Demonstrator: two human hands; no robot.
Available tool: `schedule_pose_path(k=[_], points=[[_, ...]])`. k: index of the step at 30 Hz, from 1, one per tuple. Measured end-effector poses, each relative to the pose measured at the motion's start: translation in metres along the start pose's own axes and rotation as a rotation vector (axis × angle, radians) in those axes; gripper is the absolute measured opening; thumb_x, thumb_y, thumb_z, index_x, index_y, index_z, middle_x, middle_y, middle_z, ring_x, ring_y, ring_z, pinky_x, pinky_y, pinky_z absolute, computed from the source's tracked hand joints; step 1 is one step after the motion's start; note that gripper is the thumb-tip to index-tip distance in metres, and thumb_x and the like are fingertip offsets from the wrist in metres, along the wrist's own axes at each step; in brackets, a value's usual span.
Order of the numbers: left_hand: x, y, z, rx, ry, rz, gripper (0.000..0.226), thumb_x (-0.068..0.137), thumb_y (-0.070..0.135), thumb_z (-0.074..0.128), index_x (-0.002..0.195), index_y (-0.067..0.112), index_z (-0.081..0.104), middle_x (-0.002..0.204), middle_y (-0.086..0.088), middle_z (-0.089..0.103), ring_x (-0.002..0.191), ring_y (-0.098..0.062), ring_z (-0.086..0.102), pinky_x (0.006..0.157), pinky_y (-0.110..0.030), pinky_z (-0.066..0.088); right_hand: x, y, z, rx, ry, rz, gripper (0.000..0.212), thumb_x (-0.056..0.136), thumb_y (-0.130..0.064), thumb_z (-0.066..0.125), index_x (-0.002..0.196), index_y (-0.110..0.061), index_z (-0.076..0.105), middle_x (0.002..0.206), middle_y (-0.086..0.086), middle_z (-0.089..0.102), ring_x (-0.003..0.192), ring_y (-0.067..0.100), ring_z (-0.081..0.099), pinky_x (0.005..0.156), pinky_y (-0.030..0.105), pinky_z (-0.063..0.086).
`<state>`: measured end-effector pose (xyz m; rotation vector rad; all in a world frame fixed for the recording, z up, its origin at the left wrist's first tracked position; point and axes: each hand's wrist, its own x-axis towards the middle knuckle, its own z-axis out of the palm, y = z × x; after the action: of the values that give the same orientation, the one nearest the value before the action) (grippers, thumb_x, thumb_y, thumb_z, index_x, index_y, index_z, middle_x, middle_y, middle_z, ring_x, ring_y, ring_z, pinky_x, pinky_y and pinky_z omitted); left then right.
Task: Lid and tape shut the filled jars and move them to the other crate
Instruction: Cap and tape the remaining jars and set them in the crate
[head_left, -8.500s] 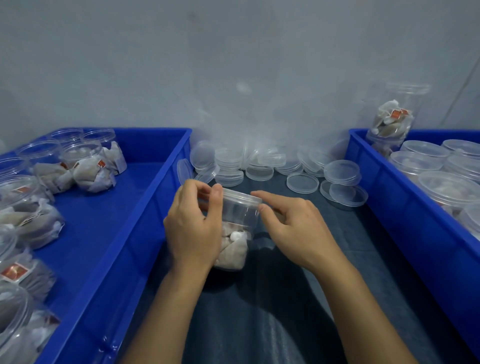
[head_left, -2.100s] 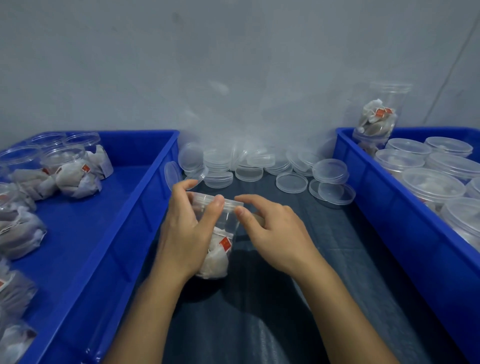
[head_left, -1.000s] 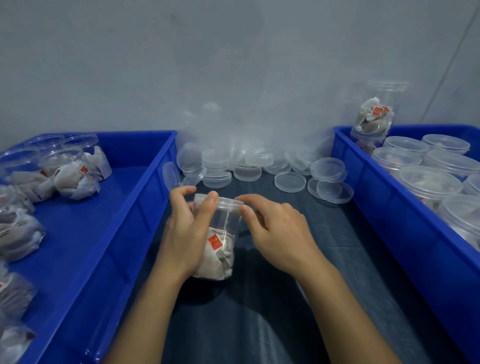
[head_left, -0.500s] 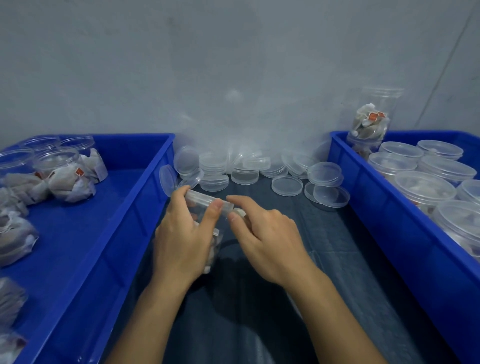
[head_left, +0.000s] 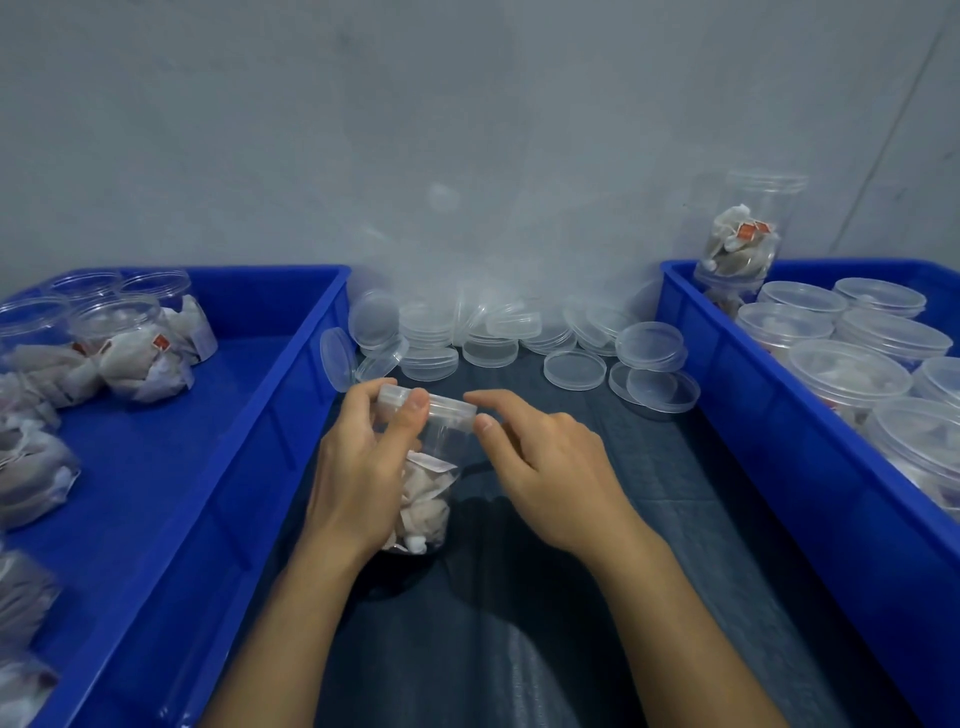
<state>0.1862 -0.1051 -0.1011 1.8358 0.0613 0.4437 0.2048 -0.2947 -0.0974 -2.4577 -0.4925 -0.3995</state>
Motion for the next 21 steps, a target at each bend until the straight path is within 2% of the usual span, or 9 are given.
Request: schedule_pose_path(k=[3,6,9,11,13,15,17,21], points=[[0.002,-0.001,0.0,-0.038,-0.008,-0.013,0.061,0.078,0.083,0.054,0.114,0.036,0.065,0.106,0.01,0.074,0.096,-0.018,0.075,0.093,-0.053,0.058,-0.001,-0.001,0.001,-0.055,0.019,-0.025,0.032,0.108,-0.051,0.033,0.135,-0.045,0.049,0.07,-0.016,0.059,0.083,0.023,0.064,0.076,0.043,0.049],[0.002,-0.002,-0.001,-0.044,-0.024,-0.017,0.059,0.078,0.082,0.055,0.111,0.035,0.066,0.106,0.012,0.075,0.092,-0.015,0.076,0.089,-0.049,0.059,-0.001,-0.002,0.003,-0.07,0.045,-0.04,0.033,0.106,-0.055,0.027,0.129,-0.045,0.048,0.077,-0.01,0.068,0.081,0.026,0.065,0.072,0.043,0.05],[0.003,-0.001,-0.002,-0.04,-0.038,-0.01,0.059,0.077,0.083,0.055,0.11,0.035,0.066,0.105,0.013,0.074,0.091,-0.014,0.077,0.084,-0.044,0.06,-0.002,-0.003,0.006,-0.074,0.083,-0.044,0.032,0.103,-0.058,0.027,0.123,-0.044,0.048,0.075,-0.01,0.07,0.079,0.026,0.066,0.066,0.04,0.042],[0.003,-0.001,-0.003,-0.032,-0.052,-0.005,0.058,0.078,0.082,0.054,0.111,0.034,0.065,0.105,0.012,0.075,0.091,-0.013,0.076,0.088,-0.047,0.06,-0.003,-0.004,0.007,-0.071,0.102,-0.044,0.033,0.102,-0.059,0.026,0.121,-0.043,0.049,0.076,-0.01,0.071,0.079,0.026,0.066,0.065,0.039,0.039],[0.002,0.0,-0.004,0.005,-0.071,-0.005,0.063,0.077,0.084,0.052,0.116,0.036,0.063,0.104,0.012,0.074,0.092,-0.01,0.075,0.09,-0.048,0.059,-0.003,-0.006,0.007,-0.076,0.106,-0.049,0.034,0.102,-0.058,0.026,0.12,-0.042,0.049,0.077,-0.009,0.071,0.079,0.026,0.067,0.065,0.039,0.04],[0.001,0.003,-0.003,0.115,-0.078,0.015,0.078,0.074,0.089,0.049,0.131,0.037,0.056,0.104,0.012,0.072,0.096,-0.004,0.07,0.089,-0.04,0.057,-0.004,-0.007,0.005,-0.082,0.109,-0.06,0.033,0.104,-0.057,0.028,0.121,-0.04,0.051,0.078,-0.008,0.071,0.079,0.027,0.067,0.065,0.039,0.042],[-0.001,0.005,-0.002,0.3,-0.029,0.075,0.086,0.074,0.09,0.047,0.143,0.038,0.048,0.119,0.016,0.067,0.106,-0.004,0.064,0.092,-0.036,0.051,-0.004,-0.008,0.003,-0.085,0.11,-0.071,0.035,0.105,-0.058,0.028,0.121,-0.039,0.052,0.078,-0.008,0.071,0.079,0.027,0.067,0.066,0.041,0.047],[-0.005,0.008,0.002,0.431,0.039,0.154,0.078,0.079,0.089,0.047,0.143,0.045,0.043,0.127,0.011,0.065,0.113,-0.015,0.063,0.094,-0.042,0.049,-0.006,-0.015,0.003,-0.101,0.113,-0.09,0.044,0.101,-0.059,0.019,0.122,-0.039,0.052,0.079,-0.007,0.071,0.078,0.029,0.067,0.065,0.041,0.047]])
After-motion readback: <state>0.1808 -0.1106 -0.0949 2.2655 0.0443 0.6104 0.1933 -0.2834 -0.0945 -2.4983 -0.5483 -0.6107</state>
